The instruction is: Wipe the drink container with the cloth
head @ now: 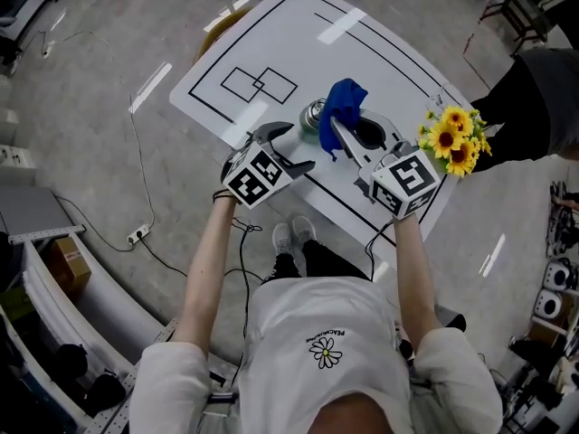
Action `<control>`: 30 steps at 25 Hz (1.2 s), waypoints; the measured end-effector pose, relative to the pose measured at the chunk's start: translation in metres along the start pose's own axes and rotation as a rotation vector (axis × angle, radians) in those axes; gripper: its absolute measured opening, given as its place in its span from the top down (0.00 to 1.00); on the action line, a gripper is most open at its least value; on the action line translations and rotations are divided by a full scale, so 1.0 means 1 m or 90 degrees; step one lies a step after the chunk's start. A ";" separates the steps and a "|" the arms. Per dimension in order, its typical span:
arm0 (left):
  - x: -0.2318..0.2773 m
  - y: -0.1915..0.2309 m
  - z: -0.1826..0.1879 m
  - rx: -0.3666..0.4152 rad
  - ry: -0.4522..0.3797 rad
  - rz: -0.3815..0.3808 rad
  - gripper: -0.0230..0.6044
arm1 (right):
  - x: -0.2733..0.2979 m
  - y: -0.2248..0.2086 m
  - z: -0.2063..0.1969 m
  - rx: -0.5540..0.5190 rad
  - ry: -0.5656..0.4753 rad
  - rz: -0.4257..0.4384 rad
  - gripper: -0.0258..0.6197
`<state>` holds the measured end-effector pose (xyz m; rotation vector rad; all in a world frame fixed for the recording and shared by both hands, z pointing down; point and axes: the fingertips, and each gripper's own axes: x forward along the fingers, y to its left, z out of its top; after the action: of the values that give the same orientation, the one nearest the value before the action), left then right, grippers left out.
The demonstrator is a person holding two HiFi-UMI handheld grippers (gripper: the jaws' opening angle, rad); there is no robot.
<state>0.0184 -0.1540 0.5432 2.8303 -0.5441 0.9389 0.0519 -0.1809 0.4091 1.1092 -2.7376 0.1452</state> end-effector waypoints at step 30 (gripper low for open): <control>0.023 0.033 0.043 -0.131 -0.113 0.093 0.48 | 0.021 0.030 -0.051 -0.383 0.305 0.244 0.89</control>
<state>0.0471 -0.2008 0.5220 2.7312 -0.8257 0.6124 0.0231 -0.1660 0.4625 0.3292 -2.2795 -0.3056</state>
